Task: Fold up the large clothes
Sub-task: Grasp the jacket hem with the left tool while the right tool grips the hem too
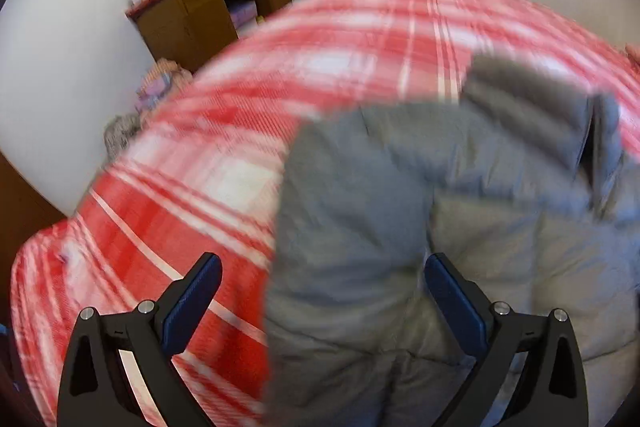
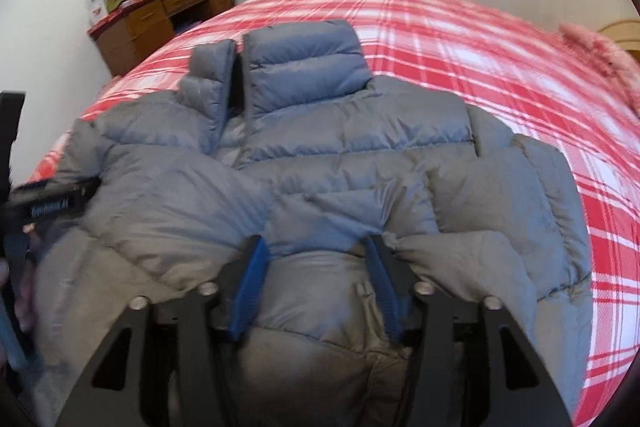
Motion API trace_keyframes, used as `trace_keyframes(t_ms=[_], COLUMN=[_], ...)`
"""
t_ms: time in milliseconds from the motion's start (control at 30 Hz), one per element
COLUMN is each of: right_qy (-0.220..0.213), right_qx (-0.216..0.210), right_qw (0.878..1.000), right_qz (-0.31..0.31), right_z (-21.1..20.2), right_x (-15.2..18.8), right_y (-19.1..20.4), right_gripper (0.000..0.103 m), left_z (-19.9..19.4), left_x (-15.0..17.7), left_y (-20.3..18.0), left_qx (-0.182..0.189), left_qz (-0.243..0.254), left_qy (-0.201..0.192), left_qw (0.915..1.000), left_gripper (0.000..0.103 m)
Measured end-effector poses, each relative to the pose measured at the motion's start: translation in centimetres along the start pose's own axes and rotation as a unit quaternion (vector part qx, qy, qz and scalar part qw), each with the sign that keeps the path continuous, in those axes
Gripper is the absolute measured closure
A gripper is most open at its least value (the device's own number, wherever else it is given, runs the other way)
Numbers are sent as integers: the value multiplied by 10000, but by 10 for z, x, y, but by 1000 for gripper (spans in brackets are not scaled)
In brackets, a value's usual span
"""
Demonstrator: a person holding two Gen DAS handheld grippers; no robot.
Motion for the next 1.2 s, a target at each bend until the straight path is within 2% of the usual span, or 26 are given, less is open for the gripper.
trace_keyframes(t_ms=[33, 100, 200, 267, 300, 333, 433, 500, 600, 733, 767, 800, 833, 867, 900, 933, 967, 1033, 1200], right_qy=[-19, -211, -483, -549, -519, -420, -255, -97, 163, 706, 791, 877, 982, 1099, 1131, 1091, 1030, 886, 629], right_qx=[-28, 48, 81, 168, 208, 241, 205, 166, 177, 296, 258, 209, 171, 123, 77, 45, 83, 86, 94], right_qw=[10000, 9997, 9984, 9974, 9970, 9965, 9951, 9943, 9930, 9930, 9928, 9926, 9921, 9914, 9914, 9926, 9937, 9958, 9980], right_qz=[33, 92, 292, 432, 527, 687, 928, 1049, 1153, 899, 860, 813, 767, 705, 652, 522, 425, 225, 4], right_z=[-4, -17, -26, -21, -16, -7, 13, 30, 56, 89, 93, 94, 96, 95, 93, 86, 79, 62, 35], right_x=[-6, -28, -77, -103, -113, -128, -149, -160, -169, -165, -162, -159, -155, -149, -146, -142, -141, -136, -122], right_y=[-1, -7, -17, -23, -24, -27, -29, -29, -26, -25, -25, -25, -26, -26, -26, -26, -26, -25, -30], right_gripper=[23, 22, 8, 6, 5, 4, 4, 4, 4, 5, 8, 17, 33, 42, 58, 73, 79, 87, 91], left_z=[-10, -22, -15, -5, 2, 10, 31, 44, 70, 87, 86, 86, 83, 80, 76, 69, 62, 42, 6], left_x=[-13, -42, -83, -108, -119, -129, -150, -158, -160, -151, -147, -146, -143, -138, -134, -130, -128, -126, -109], left_y=[5, 7, -8, -16, -23, -32, -49, -65, -84, -99, -101, -102, -104, -108, -110, -111, -111, -107, -96], left_qx=[29, 287, 636, 566, 657, 860, 969, 1127, 1024, 1108, 1200, 1267, 1433, 1641, 1767, 1961, 2001, 1908, 1810], left_qz=[-82, -235, -241, -249, -296, -358, -514, -447, -220, 85, 148, 188, 271, 401, 448, 484, 527, 683, 908], left_qy=[-181, -402, -313, -282, -207, -114, 59, 176, 370, 482, 411, 373, 349, 411, 450, 439, 381, 84, -442], left_qw=[9998, 9985, 9972, 9977, 9972, 9956, 9939, 9925, 9938, 9926, 9918, 9911, 9887, 9848, 9822, 9784, 9776, 9792, 9783], left_gripper=[1, 1, 1, 1, 1, 1, 1, 1, 1, 1, 4, 9, 29, 52, 62, 80, 87, 88, 96])
Point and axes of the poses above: each gripper's, at about its wrist camera, not at the fingertips, and z roughly the way its jaws point, y to its left, x to its underside, the point moved 9 cm from there along z, roughly the way its jaws point, and after that the axes turned 9 degrees about z, right-handed, at the moved point
